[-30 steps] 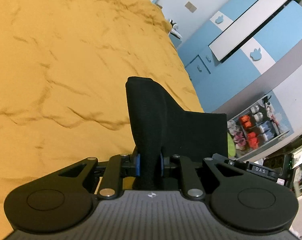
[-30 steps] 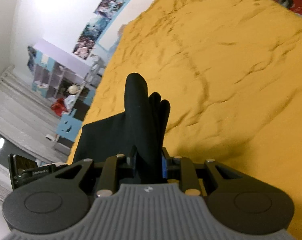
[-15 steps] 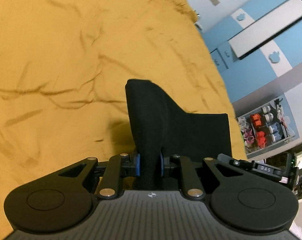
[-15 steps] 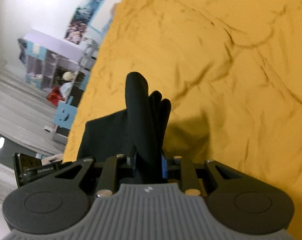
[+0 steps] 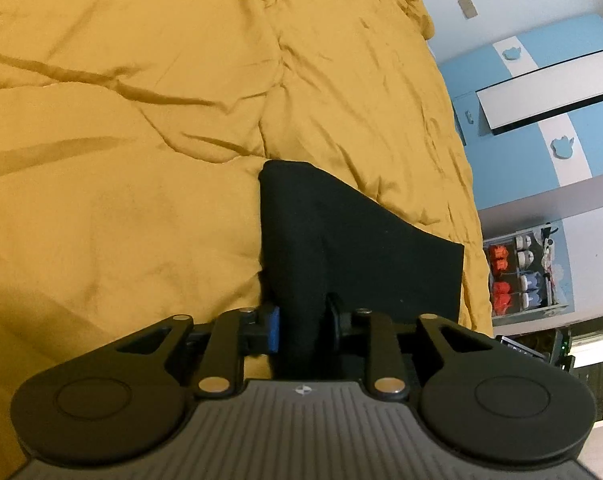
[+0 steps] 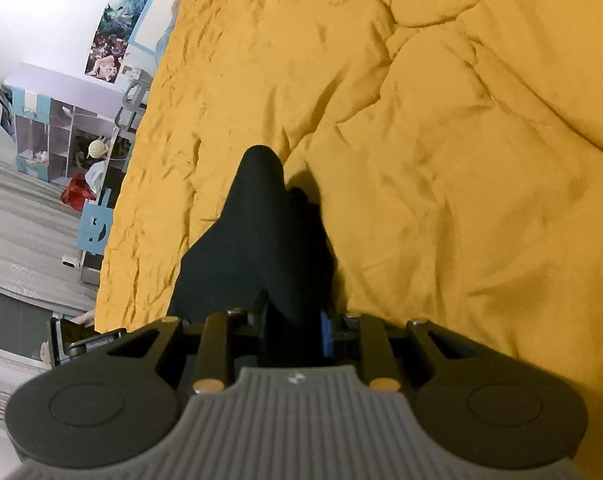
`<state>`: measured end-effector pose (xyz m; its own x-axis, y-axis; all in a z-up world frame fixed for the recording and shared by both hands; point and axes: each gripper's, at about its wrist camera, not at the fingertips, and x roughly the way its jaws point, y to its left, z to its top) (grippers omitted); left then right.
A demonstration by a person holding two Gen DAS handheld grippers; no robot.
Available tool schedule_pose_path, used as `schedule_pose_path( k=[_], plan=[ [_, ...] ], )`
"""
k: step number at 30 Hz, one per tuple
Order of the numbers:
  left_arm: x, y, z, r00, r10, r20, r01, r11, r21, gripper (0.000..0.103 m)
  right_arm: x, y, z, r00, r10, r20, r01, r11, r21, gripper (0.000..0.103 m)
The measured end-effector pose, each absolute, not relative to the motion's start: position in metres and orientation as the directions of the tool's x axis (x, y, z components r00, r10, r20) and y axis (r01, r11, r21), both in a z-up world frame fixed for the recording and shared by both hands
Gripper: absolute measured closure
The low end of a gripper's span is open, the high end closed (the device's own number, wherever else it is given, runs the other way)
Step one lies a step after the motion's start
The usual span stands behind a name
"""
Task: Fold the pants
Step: 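Release the pants and lift both grippers away from the folded stack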
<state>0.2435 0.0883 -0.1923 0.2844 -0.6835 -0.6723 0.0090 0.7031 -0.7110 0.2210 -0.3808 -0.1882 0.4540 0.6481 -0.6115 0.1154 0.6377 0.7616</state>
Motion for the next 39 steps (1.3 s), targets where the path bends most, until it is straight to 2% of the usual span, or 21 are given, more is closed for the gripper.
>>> schedule_pose_path(
  k=[4, 6, 10, 11, 13, 16, 21, 25, 28, 30, 34, 37, 39],
  plan=[
    [0.241, 0.087, -0.184, 0.276, -0.653, -0.706, -0.028, 0.728, -0.685, 0.067, 0.222, -0.377, -0.179, 0.46, 0.63, -0.626, 0.105, 0.662, 0.742, 0.082],
    [0.237, 0.086, -0.171, 0.285, -0.607, -0.742, -0.031, 0.768, -0.64, 0.066, 0.217, -0.373, -0.168, 0.474, 0.606, -0.639, 0.089, 0.689, 0.719, 0.075],
    [0.221, 0.078, -0.134, 0.348, -0.48, -0.805, 0.011, 0.861, -0.508, 0.065, 0.206, -0.369, -0.133, 0.552, 0.492, -0.673, 0.03, 0.795, 0.606, 0.055],
    [0.214, 0.077, -0.12, 0.386, -0.447, -0.807, 0.026, 0.88, -0.475, 0.065, 0.201, -0.368, -0.122, 0.585, 0.456, -0.671, 0.012, 0.822, 0.569, 0.054],
    [0.2, 0.074, -0.096, 0.454, -0.411, -0.79, 0.055, 0.898, -0.436, 0.065, 0.187, -0.363, -0.098, 0.654, 0.389, -0.649, -0.033, 0.872, 0.489, 0.054],
    [0.176, 0.07, -0.063, 0.554, -0.358, -0.751, 0.093, 0.924, -0.372, 0.065, 0.165, -0.359, -0.066, 0.738, 0.337, -0.584, -0.095, 0.909, 0.405, 0.048],
    [0.132, 0.059, 0.0, 0.714, -0.273, -0.644, 0.139, 0.958, -0.251, 0.064, 0.122, -0.347, -0.008, 0.855, 0.286, -0.433, -0.167, 0.941, 0.294, 0.042],
    [0.092, 0.048, 0.038, 0.815, -0.203, -0.543, 0.14, 0.978, -0.155, 0.048, 0.088, -0.337, 0.031, 0.905, 0.279, -0.321, -0.207, 0.949, 0.24, 0.037],
    [0.062, 0.036, 0.055, 0.872, -0.156, -0.463, 0.123, 0.987, -0.102, 0.029, 0.06, -0.329, 0.052, 0.921, 0.277, -0.273, -0.222, 0.951, 0.214, 0.023],
    [0.045, 0.028, 0.058, 0.893, -0.137, -0.429, 0.114, 0.99, -0.081, 0.027, 0.042, -0.324, 0.061, 0.921, 0.291, -0.258, -0.242, 0.948, 0.205, 0.022],
    [0.026, 0.013, 0.046, 0.901, -0.09, -0.423, 0.067, 0.995, -0.069, 0.015, 0.007, -0.315, 0.063, 0.914, 0.3, -0.272, -0.25, 0.947, 0.204, 0.021],
    [0.012, 0.006, 0.027, 0.894, -0.07, -0.442, 0.04, 0.996, -0.078, 0.014, -0.017, -0.306, 0.056, 0.908, 0.296, -0.296, -0.245, 0.949, 0.198, 0.021],
    [0.006, 0.002, 0.014, 0.865, -0.078, -0.495, 0.041, 0.996, -0.084, 0.014, -0.032, -0.297, 0.047, 0.907, 0.263, -0.329, -0.216, 0.961, 0.173, 0.021]
  ],
)
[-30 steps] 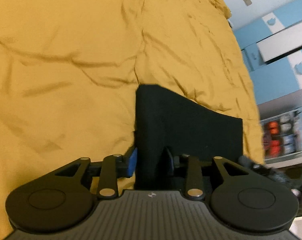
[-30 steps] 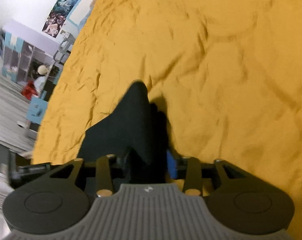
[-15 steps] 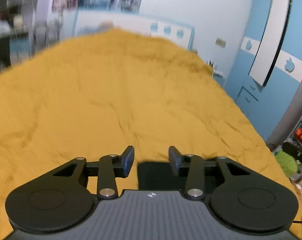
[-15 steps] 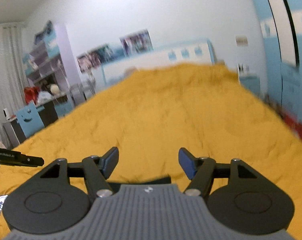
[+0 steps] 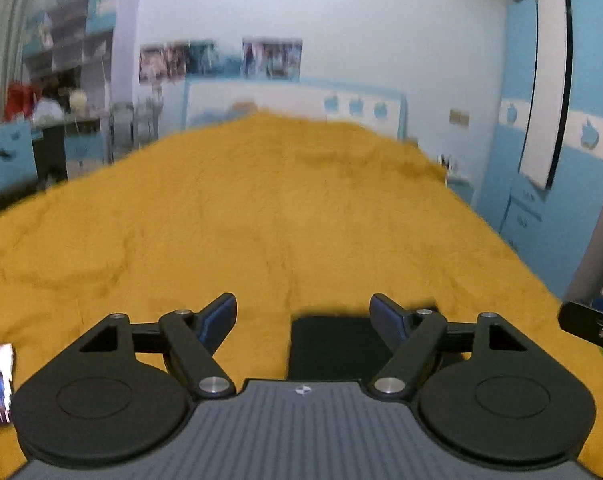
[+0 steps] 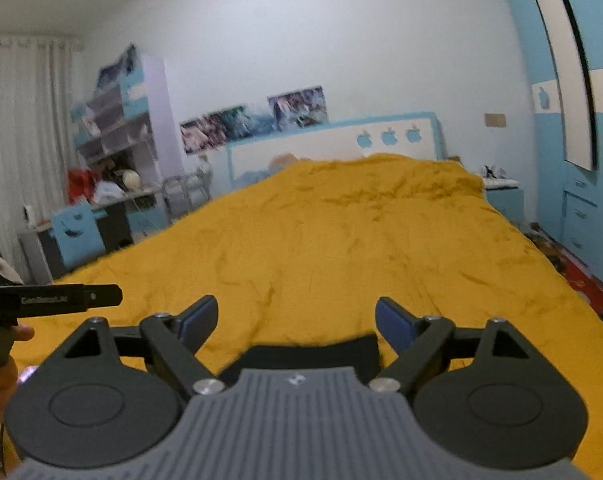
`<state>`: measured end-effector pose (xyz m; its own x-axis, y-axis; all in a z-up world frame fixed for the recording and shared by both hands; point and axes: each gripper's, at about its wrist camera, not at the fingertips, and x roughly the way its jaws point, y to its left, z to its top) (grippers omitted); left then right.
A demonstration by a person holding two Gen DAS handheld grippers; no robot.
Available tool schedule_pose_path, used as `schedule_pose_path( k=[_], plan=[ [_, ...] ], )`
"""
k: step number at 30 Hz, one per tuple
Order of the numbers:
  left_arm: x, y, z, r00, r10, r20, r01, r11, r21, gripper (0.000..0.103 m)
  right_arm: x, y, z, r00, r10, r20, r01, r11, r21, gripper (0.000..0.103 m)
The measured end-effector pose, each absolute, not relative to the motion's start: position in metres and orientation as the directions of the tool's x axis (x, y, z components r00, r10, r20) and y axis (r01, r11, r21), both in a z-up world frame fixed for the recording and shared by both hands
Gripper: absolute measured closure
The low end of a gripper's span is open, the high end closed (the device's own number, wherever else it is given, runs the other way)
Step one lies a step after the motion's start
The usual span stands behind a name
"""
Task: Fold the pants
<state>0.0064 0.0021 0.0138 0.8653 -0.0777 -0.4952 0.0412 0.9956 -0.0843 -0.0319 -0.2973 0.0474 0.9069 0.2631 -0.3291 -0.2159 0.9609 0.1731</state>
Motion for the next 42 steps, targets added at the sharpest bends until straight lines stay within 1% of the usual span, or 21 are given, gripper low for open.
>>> schedule_pose_path(
  k=[2, 6, 11, 17, 20, 28, 42],
  plan=[
    [0.001, -0.002, -0.002, 0.838, -0.084, -0.539, 0.039, 0.995, -0.094, 0.014, -0.043, -0.288, 0.037, 0.904, 0.22, -0.366, -0.183, 0.974, 0.133, 0.021],
    [-0.006, -0.012, -0.028, 0.793, -0.076, -0.605, 0.038, 0.996, -0.075, 0.014, -0.053, -0.277, 0.012, 0.881, 0.173, -0.441, -0.152, 0.985, 0.082, 0.021],
    [-0.021, -0.019, -0.047, 0.769, -0.048, -0.638, 0.045, 0.999, -0.022, 0.014, -0.057, -0.267, -0.025, 0.829, 0.154, -0.537, -0.139, 0.988, 0.068, 0.021],
    [-0.026, -0.026, -0.067, 0.724, -0.038, -0.689, 0.042, 0.999, -0.011, 0.014, -0.056, -0.26, -0.059, 0.781, 0.142, -0.609, -0.137, 0.989, 0.055, 0.021],
    [-0.032, -0.03, -0.071, 0.718, -0.037, -0.695, 0.048, 0.999, -0.003, 0.014, -0.055, -0.261, -0.065, 0.774, 0.136, -0.618, -0.134, 0.99, 0.051, 0.021],
    [-0.035, -0.032, -0.069, 0.728, -0.027, -0.685, 0.051, 0.999, 0.015, 0.014, -0.055, -0.262, -0.065, 0.792, 0.114, -0.6, -0.113, 0.993, 0.04, 0.021],
    [-0.035, -0.031, -0.068, 0.726, -0.04, -0.686, 0.063, 0.998, 0.008, 0.014, -0.056, -0.263, -0.062, 0.798, 0.123, -0.59, -0.115, 0.992, 0.051, 0.021]
  ],
)
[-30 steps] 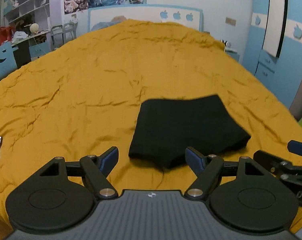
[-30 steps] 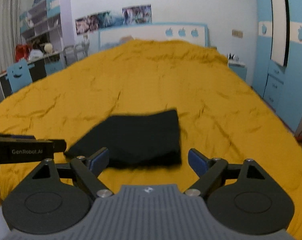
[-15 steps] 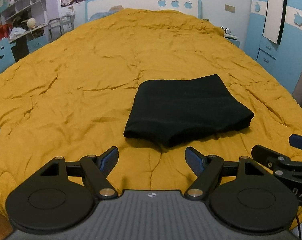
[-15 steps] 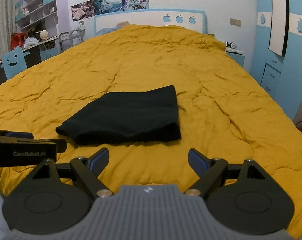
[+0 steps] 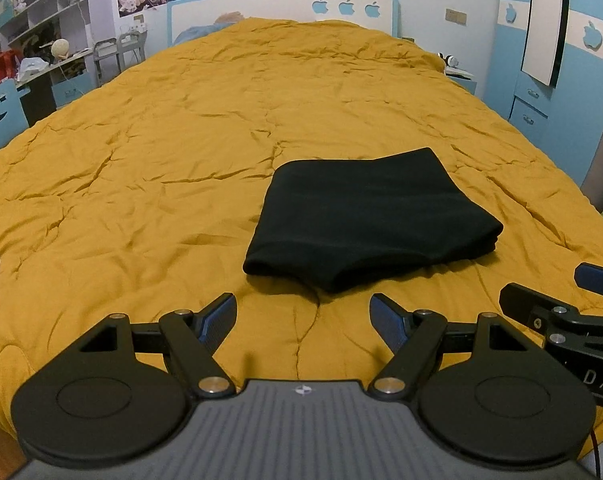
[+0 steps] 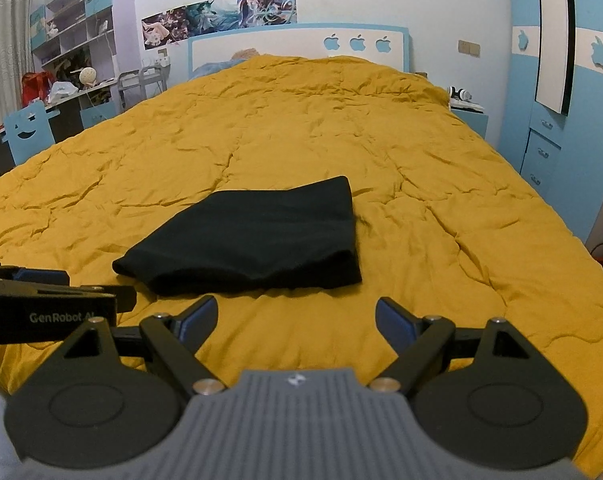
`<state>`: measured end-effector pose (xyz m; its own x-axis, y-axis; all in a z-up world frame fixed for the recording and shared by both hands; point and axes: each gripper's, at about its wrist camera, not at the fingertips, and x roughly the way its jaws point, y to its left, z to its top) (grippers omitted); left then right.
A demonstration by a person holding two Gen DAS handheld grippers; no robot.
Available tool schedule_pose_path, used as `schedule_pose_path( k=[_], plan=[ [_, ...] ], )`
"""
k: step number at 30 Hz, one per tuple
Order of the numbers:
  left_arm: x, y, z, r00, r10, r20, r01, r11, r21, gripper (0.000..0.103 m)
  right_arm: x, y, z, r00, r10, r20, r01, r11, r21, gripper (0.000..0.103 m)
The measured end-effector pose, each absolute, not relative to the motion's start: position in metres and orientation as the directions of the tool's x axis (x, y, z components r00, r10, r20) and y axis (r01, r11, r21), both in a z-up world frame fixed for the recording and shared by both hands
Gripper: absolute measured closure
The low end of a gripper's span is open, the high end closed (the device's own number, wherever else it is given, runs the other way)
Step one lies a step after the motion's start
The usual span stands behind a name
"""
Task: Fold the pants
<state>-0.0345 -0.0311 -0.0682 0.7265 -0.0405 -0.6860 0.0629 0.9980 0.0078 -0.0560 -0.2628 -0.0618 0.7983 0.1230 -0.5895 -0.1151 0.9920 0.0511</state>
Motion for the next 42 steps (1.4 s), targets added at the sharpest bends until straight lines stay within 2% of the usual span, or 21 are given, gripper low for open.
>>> schedule_pose_path(
  k=[42],
  plan=[
    [-0.045, -0.029, -0.054, 0.76, -0.046, -0.649, 0.07, 0.997, 0.012, 0.014, -0.067, -0.261, -0.052, 0.825, 0.122, -0.552, -0.118, 0.992, 0.043, 0.021]
  ],
)
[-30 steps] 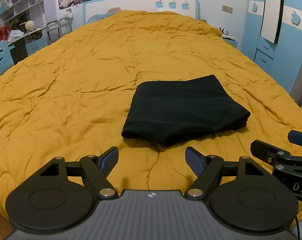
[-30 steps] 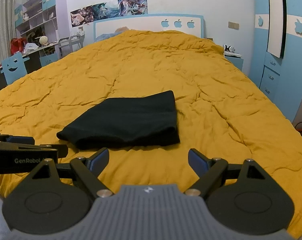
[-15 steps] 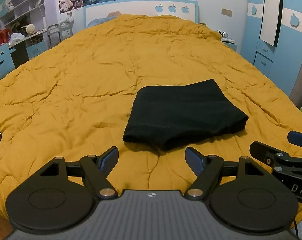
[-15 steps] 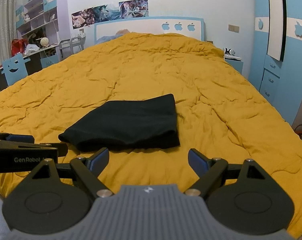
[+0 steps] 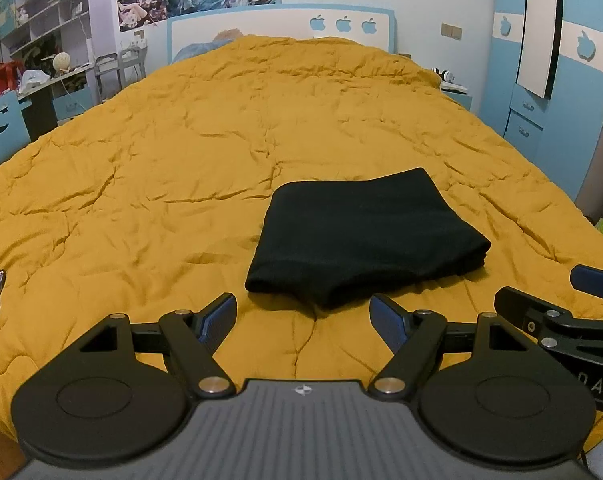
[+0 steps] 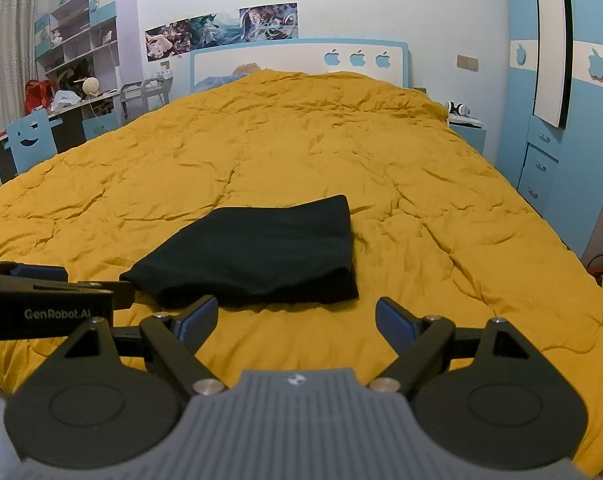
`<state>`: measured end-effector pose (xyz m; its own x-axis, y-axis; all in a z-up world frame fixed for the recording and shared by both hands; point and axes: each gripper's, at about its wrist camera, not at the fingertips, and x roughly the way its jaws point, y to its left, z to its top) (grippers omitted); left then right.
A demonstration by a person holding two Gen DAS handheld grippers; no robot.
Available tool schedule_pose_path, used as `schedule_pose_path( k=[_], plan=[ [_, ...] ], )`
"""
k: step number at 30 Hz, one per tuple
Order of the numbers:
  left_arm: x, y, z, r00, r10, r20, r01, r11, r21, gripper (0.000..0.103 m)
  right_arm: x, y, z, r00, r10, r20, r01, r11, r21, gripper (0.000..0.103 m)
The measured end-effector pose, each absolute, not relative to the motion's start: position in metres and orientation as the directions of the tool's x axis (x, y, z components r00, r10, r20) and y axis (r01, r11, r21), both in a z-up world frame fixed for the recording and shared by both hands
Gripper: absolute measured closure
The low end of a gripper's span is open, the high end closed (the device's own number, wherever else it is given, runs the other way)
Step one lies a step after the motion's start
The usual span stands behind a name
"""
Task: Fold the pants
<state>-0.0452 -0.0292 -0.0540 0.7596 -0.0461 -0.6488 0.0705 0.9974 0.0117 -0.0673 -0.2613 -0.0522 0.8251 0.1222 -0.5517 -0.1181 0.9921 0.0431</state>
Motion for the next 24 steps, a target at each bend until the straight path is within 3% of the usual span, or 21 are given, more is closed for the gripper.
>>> schedule_pose_path(
  k=[24],
  plan=[
    [-0.0454, -0.0305, -0.0502, 0.759, -0.047, -0.65, 0.071, 0.997, 0.01, 0.016, -0.0687, -0.2616, -0.0508, 0.822, 0.124, -0.556, -0.119, 0.992, 0.045, 0.021]
  ],
)
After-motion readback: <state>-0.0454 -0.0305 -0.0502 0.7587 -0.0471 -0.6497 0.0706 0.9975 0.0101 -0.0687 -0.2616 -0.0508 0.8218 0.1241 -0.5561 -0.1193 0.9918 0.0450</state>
